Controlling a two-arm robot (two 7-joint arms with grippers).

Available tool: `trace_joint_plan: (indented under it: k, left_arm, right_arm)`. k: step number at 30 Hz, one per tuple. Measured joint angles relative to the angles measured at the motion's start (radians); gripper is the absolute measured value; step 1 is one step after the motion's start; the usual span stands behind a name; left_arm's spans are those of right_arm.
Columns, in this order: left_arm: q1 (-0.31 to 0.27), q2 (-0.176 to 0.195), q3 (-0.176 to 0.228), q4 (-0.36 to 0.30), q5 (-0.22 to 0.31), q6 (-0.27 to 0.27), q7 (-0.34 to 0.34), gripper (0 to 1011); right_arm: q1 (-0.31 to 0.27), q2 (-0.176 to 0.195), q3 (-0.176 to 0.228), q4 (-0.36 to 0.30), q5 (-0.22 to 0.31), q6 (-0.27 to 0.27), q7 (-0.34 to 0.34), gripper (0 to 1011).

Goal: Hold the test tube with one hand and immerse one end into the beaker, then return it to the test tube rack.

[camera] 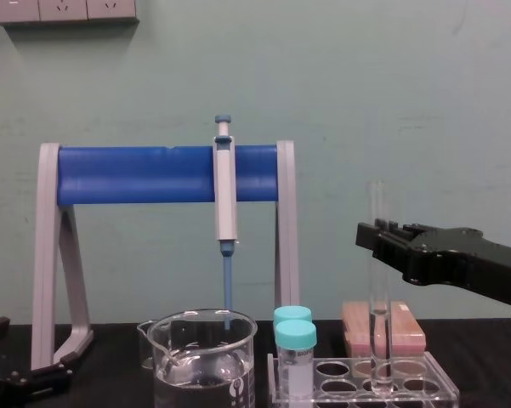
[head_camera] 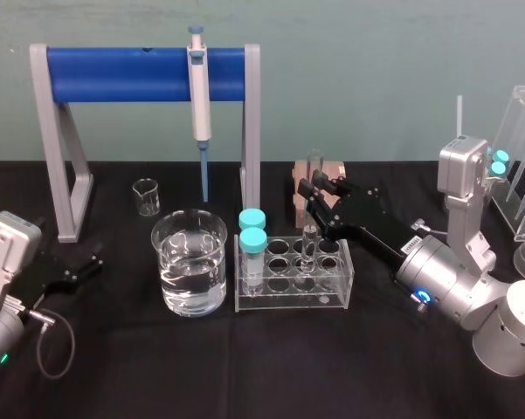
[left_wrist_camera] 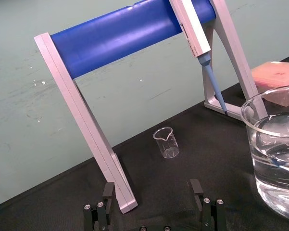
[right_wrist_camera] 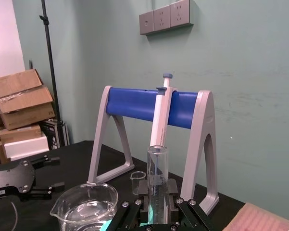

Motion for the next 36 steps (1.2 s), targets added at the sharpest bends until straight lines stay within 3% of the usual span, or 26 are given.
trace_joint_plan:
  k: [36]
  left_arm:
    - [0.0,0.0,0.0,0.0,0.0,0.0,0.0,1000]
  right_arm:
    - [0.005,-0.014,-0.009,0.058,-0.002,0.019,0.013,224]
